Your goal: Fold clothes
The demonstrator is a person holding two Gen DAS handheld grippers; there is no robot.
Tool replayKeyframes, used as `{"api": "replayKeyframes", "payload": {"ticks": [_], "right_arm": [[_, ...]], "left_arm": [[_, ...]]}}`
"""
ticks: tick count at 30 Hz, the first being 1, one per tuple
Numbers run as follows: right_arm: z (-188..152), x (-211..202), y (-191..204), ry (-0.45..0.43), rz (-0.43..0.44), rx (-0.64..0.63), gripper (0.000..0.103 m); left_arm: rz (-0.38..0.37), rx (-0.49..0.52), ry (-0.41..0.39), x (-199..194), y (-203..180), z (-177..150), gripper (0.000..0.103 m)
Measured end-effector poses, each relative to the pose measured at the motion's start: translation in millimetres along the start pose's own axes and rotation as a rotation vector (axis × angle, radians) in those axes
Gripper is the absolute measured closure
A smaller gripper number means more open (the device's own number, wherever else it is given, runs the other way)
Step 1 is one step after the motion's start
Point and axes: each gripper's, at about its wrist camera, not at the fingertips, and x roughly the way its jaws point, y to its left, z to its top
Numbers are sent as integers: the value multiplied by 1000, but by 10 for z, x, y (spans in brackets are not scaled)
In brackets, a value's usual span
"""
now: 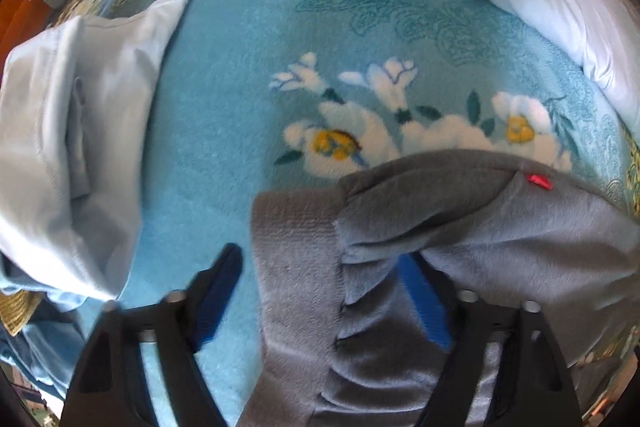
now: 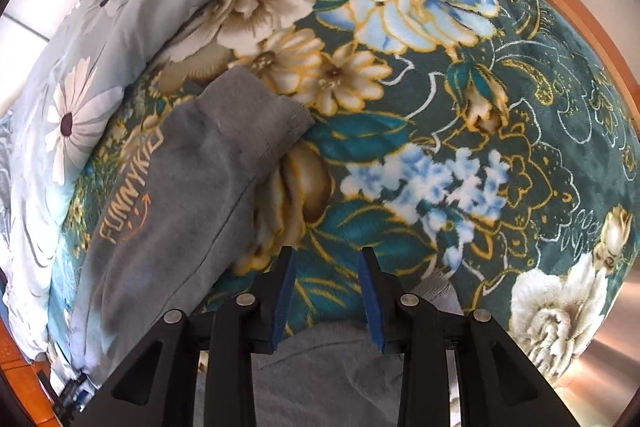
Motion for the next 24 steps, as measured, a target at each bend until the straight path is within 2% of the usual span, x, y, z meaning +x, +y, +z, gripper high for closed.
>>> {"api": "replayKeyframes", "payload": {"ticks": [3,7,10,14,15,16,19,21,22,24], "right_arm": [[-47,-8,64,9,1,-10,69],[-100,-43,127,9,4,-18,69],[-127,-77,155,6,3,-20,69],[-162,-104,199,-3,9,-18,69],[-174,-121,196,-5,13,-16,69],[-192,-142,191,-8,19,-12,69],[-254,-226,160,-22,38,-2,69],[-318,-278,121,-32,50,16,67],[-370,-306,89,-34,56,17,62],[-504,-349,3,-35,62,22,55]], "left_arm": [[-25,9,-23,-19,-11,12,53],[-3,-8,-70,-68,24,40,54],[-35,-52,-52,-43,79,56,54],[-43,-16,-57,-145,43,-24,51],[-43,81,-74,-197,34,-60,50],[-43,227,-99,-249,28,-90,48],[-62,194,-122,-451,137,-302,45],[-69,155,-148,-611,257,-525,39],[-71,130,-158,-672,329,-652,34],[-73,56,-164,-757,544,-950,32]]}}
